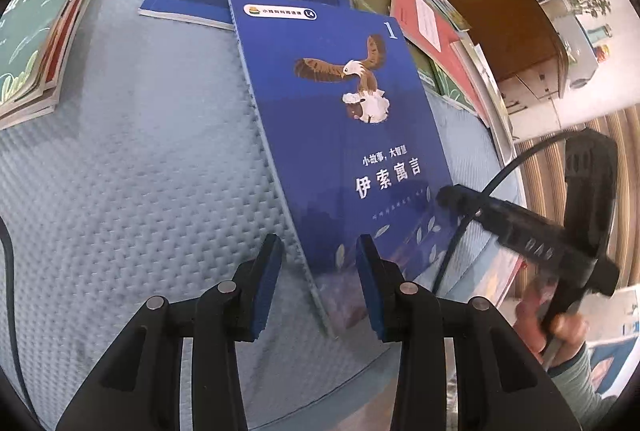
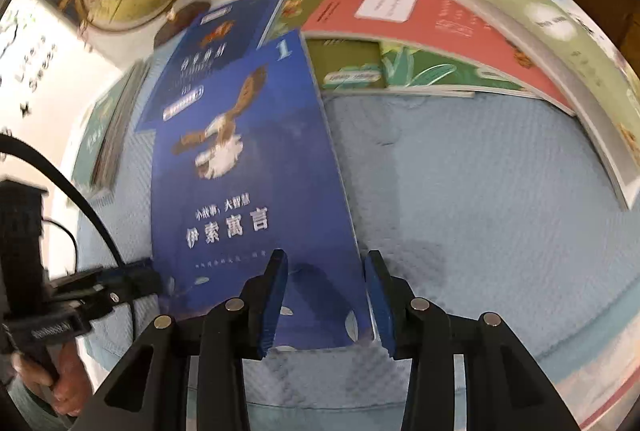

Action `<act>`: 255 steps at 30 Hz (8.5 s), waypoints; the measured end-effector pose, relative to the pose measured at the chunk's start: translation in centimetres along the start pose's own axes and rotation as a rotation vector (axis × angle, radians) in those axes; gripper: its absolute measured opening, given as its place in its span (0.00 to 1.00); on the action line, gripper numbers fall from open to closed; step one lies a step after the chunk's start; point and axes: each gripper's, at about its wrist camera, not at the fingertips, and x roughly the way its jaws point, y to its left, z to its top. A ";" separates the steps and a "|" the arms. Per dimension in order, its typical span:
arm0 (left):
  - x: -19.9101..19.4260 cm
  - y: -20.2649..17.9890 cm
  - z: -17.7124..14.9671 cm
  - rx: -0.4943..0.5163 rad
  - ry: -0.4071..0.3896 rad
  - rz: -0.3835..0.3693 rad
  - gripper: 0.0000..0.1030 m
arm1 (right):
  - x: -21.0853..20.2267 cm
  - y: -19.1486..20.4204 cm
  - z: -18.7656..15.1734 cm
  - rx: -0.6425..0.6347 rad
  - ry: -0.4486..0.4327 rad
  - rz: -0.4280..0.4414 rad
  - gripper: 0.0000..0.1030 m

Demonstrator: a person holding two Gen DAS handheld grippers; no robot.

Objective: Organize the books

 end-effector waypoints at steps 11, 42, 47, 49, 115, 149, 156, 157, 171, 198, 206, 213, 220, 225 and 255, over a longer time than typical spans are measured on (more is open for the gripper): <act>-3.4 -1.4 -1.4 -0.180 -0.188 -0.196 0.34 | -0.2 -1.2 -0.2 -0.158 0.011 0.124 0.39; 1.1 -3.0 -4.2 -0.543 -0.278 -0.441 0.09 | 1.2 -5.7 2.4 0.135 0.194 0.692 0.29; -0.2 -5.1 -4.3 -0.367 -0.262 -0.178 0.10 | -1.2 -2.8 1.7 -0.086 0.132 0.527 0.24; -0.8 -6.2 -4.1 -0.280 -0.262 -0.088 0.10 | -2.3 -0.8 1.1 -0.197 0.091 0.436 0.24; -15.4 21.9 4.5 -0.377 -0.358 -0.069 0.23 | 6.7 31.3 13.7 -0.349 0.032 0.307 0.27; -6.0 1.3 0.8 -0.224 -0.240 -0.021 0.23 | -4.1 -0.4 9.6 -0.033 -0.040 0.141 0.53; 5.8 -15.4 6.0 -0.188 -0.182 -0.096 0.25 | -8.5 -19.4 11.8 0.062 -0.123 0.109 0.55; 7.4 -17.5 6.9 -0.184 -0.169 -0.107 0.25 | -8.8 -21.4 12.3 0.073 -0.117 0.103 0.55; 15.8 -27.0 12.4 -0.163 -0.138 -0.033 0.26 | -9.2 -32.1 16.8 0.061 -0.092 0.043 0.55; 16.4 -29.6 1.2 -0.599 -0.332 0.073 0.27 | -4.9 -30.8 16.3 -0.525 0.135 0.289 0.38; 16.6 -29.8 1.7 -0.619 -0.369 0.130 0.27 | -4.8 -30.5 15.2 -0.558 0.095 0.275 0.42; 17.9 -31.3 2.7 -0.550 -0.327 0.201 0.27 | -4.8 -29.5 14.5 -0.637 0.068 0.247 0.46; 17.8 -30.0 2.0 -0.569 -0.343 0.123 0.27 | -5.2 -34.1 17.6 -0.376 0.219 0.611 0.46; 17.6 -29.3 1.5 -0.567 -0.344 0.081 0.27 | -3.2 -36.4 19.0 -0.113 0.323 0.918 0.41; 0.5 -18.1 -16.9 -0.847 -0.641 0.151 0.27 | -10.5 -10.0 3.4 -0.723 0.233 0.641 0.49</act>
